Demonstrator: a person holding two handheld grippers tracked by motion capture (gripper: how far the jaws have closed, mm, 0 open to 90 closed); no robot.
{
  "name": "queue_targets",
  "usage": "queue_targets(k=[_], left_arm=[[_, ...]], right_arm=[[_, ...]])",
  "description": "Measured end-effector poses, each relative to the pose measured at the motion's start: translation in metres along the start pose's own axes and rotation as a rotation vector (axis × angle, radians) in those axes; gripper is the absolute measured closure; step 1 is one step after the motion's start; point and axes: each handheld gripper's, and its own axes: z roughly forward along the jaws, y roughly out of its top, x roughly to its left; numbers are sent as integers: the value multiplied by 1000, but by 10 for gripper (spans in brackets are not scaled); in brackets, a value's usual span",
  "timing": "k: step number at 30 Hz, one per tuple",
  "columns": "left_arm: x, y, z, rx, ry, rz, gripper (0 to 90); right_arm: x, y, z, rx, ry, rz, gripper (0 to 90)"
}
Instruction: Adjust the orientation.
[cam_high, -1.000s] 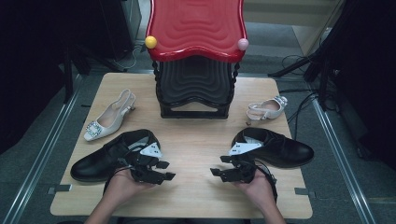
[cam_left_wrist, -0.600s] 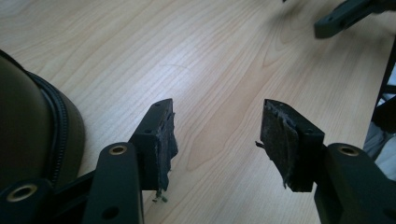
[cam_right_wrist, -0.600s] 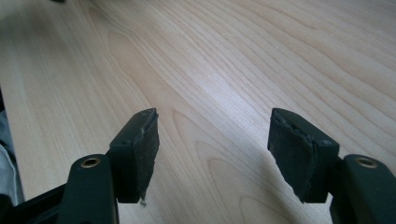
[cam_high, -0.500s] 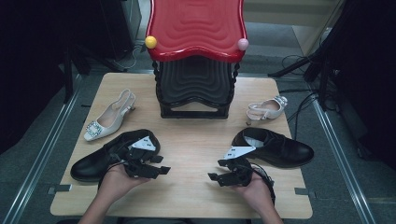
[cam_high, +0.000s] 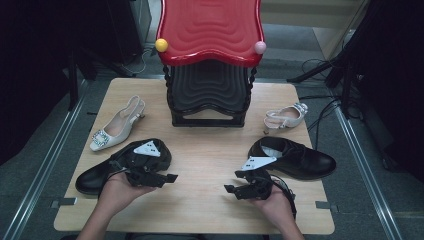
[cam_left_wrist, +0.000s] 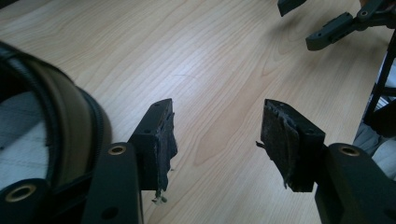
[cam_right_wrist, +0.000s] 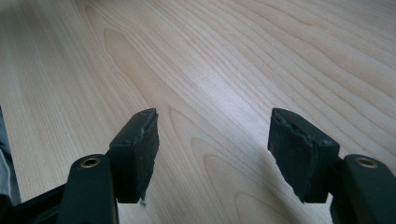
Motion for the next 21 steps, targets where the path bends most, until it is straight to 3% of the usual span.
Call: queue_targets(k=[5,13,18,20,21], left_arm=[[5,-1,-13,4,19,-24,445],[18,-1,-37,-19,97,-47,473],[28,8,-37,-5,122,-62,508],[33,13,-32,22,128,-75,532],[38,16,-25,57,167,-91,523]], right_arm=[[3,1,3,18,0,-16,338],[4,6,8,29,-1,-29,334],[4,10,13,37,1,-43,331],[4,13,15,39,1,-51,330],[3,14,16,31,10,-50,330]])
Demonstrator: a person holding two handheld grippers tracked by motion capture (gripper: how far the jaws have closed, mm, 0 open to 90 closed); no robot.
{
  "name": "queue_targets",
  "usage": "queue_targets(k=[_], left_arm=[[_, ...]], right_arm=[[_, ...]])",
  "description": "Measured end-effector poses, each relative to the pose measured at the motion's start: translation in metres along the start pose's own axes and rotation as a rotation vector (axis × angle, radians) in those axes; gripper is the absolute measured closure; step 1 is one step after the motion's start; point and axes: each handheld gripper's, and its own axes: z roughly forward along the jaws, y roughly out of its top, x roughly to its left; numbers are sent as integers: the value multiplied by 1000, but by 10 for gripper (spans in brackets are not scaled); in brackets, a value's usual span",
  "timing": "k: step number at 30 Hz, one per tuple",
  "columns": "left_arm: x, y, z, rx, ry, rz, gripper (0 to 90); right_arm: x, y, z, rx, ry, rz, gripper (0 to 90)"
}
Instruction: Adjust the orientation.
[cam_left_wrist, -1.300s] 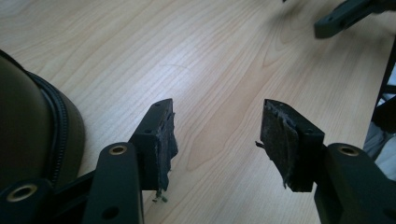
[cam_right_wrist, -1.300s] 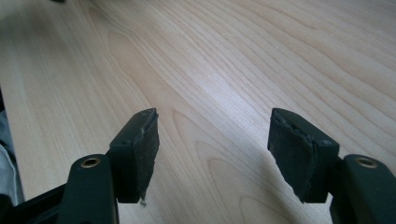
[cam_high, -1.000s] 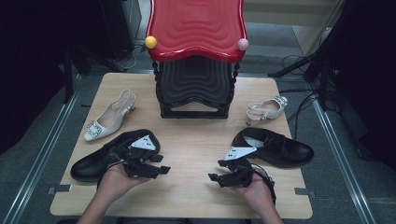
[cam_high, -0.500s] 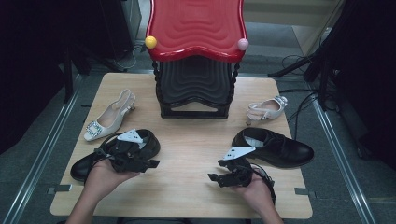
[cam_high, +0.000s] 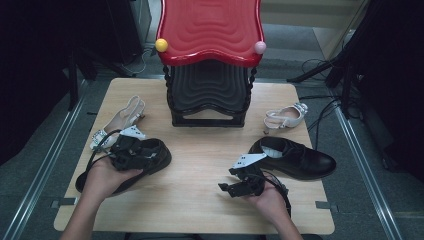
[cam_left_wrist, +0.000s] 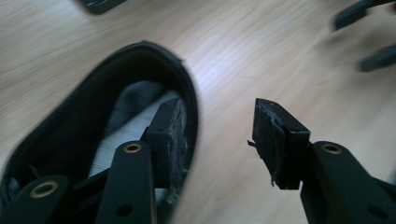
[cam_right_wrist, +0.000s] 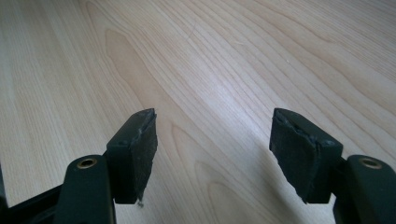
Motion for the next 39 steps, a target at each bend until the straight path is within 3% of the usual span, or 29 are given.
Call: queue_targets(k=[5,9,17,20,22,25,29,33,37,39], left_arm=[[12,5,17,44,18,-43,550],[17,9,26,77,2,-64,568],[13,19,35,114,11,-48,616],[12,21,49,141,-12,-44,649],[13,22,62,157,13,-48,688],[13,22,61,151,25,-49,697],[7,24,57,170,50,-12,761],[-7,23,52,207,78,21,809],[-26,22,40,235,134,62,830],[-31,20,31,199,82,68,847]], right_arm=[[2,5,3,8,2,-16,329],[2,6,4,15,3,-26,329],[3,6,3,17,-2,-30,328],[3,6,4,23,-3,-33,329],[3,6,4,24,-5,-32,329],[4,5,3,24,-6,-30,329],[3,4,2,26,-10,-31,329],[3,4,2,20,-9,-29,329],[3,4,2,22,-12,-25,331],[3,4,2,21,-12,-23,331]])
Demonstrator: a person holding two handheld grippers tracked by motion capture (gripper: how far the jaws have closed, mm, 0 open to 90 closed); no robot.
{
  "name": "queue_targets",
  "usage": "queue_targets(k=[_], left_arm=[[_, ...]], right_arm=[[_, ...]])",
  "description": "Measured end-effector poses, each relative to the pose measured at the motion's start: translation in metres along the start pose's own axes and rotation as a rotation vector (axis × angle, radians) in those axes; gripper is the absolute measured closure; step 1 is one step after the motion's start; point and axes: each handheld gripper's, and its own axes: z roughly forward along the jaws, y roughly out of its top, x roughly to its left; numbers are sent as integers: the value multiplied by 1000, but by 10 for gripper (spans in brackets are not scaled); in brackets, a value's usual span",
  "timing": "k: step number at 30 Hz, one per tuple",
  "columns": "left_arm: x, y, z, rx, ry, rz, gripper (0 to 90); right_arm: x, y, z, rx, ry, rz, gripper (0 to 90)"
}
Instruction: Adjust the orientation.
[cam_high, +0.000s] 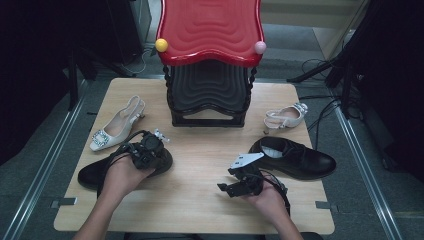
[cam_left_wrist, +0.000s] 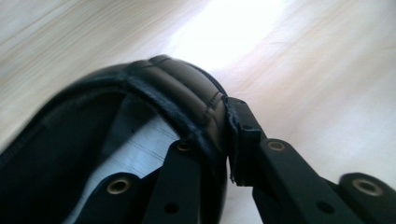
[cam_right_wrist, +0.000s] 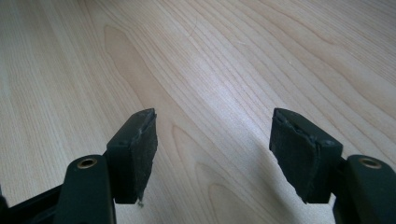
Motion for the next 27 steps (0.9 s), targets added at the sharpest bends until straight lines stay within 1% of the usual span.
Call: queue_targets(k=[1,3,4,5,7,8,10,11,12,13,14,16,17,18,20,23,25,26,27], left_arm=[[-3,-1,-4,-14,-8,7,852],[-11,-1,-11,-28,19,19,855],[-14,0,-13,-29,19,23,856],[-18,0,-15,-34,15,26,855],[-24,3,-17,-44,-13,31,853],[-28,5,-16,-40,-25,38,852],[-37,12,-11,-32,-7,64,851],[-42,15,-8,-31,12,76,850],[-46,18,-4,-22,8,83,851],[-50,22,0,-13,-5,96,851],[-54,25,3,-15,-16,101,851],[-63,34,9,-8,-11,119,852],[-69,41,12,2,-20,135,851],[-69,41,12,2,-20,135,851],[-75,48,16,6,-35,154,851],[-84,58,26,12,-86,170,851],[-88,63,31,18,-82,183,851],[-89,66,33,22,-93,185,851],[-90,68,36,20,-115,183,850]], right_arm=[[0,0,0,0,-1,3,331],[0,0,-1,0,-3,10,331],[0,0,-2,-3,-3,10,331],[-1,0,-2,-8,-1,9,331],[-3,-1,-4,-14,-3,23,331],[-4,-1,-5,-16,-4,25,331],[-4,-1,-6,-21,-4,27,331],[-5,-1,-7,-26,-3,28,331],[-6,-1,-9,-33,-4,36,331],[-6,-1,-9,-33,-4,36,331],[-7,-2,-10,-38,-3,36,332],[-8,-3,-13,-44,-4,42,332],[-8,-4,-15,-47,-5,52,332],[-8,-4,-15,-47,-5,52,332],[-9,-6,-17,-51,-9,54,333],[-9,-9,-20,-55,-15,62,334],[-10,-11,-22,-59,-20,66,334],[-9,-13,-24,-59,-27,74,335],[-10,-14,-25,-60,-29,74,335]])
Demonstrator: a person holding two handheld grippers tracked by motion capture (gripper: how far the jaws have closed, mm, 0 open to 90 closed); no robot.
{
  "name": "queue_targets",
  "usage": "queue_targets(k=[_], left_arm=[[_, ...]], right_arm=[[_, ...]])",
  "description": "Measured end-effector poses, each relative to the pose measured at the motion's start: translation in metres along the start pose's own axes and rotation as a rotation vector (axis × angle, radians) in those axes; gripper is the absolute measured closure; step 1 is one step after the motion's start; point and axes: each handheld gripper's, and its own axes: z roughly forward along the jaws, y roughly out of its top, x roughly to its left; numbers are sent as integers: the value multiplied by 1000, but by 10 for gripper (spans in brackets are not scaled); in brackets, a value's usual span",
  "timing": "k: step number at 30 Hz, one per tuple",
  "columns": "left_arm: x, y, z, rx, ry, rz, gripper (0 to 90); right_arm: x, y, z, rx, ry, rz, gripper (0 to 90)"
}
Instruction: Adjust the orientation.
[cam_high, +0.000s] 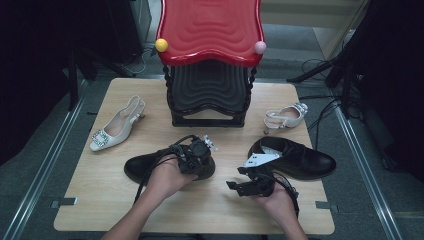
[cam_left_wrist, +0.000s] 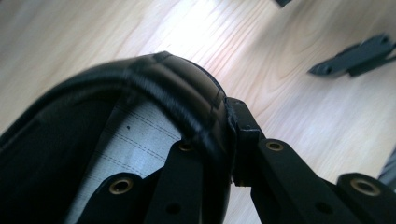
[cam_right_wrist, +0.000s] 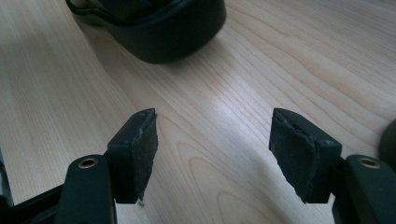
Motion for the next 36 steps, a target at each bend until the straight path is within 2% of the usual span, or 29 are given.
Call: queue_targets(k=[3,4,8,12,13,14,15,17,22,23,24,25,31,36], left_arm=[[-1,7,8,-20,-51,-7,849],[-2,11,15,-3,-52,3,847],[-3,14,23,29,-40,28,842],[-5,15,27,34,-30,38,829],[-4,15,27,22,-38,36,823],[-2,14,26,-4,-61,27,776],[0,13,26,-25,-76,0,776],[1,12,23,-46,-90,-12,744],[2,6,3,-116,-107,3,650],[3,4,-2,-124,-115,2,613],[4,1,-7,-132,-113,2,532],[5,-2,-11,-145,-107,-4,504],[12,-24,-37,-215,-116,-31,410],[19,-43,-50,-239,-108,-57,385]], right_arm=[[0,-2,-2,2,-7,6,335],[0,-4,-3,1,-14,11,335],[1,-8,-6,6,-24,22,335],[1,-11,-8,-2,-30,39,335],[1,-12,-9,-5,-29,45,335],[1,-13,-11,-8,-35,50,336],[1,-13,-11,-8,-35,50,336],[1,-14,-11,-5,-37,48,338],[3,-14,-11,-10,-42,59,339],[4,-13,-10,-14,-42,59,337],[6,-12,-11,-24,-42,58,339],[7,-11,-11,-27,-44,59,342],[10,-2,-10,-43,-47,48,351],[10,7,-13,-68,-59,56,354]])
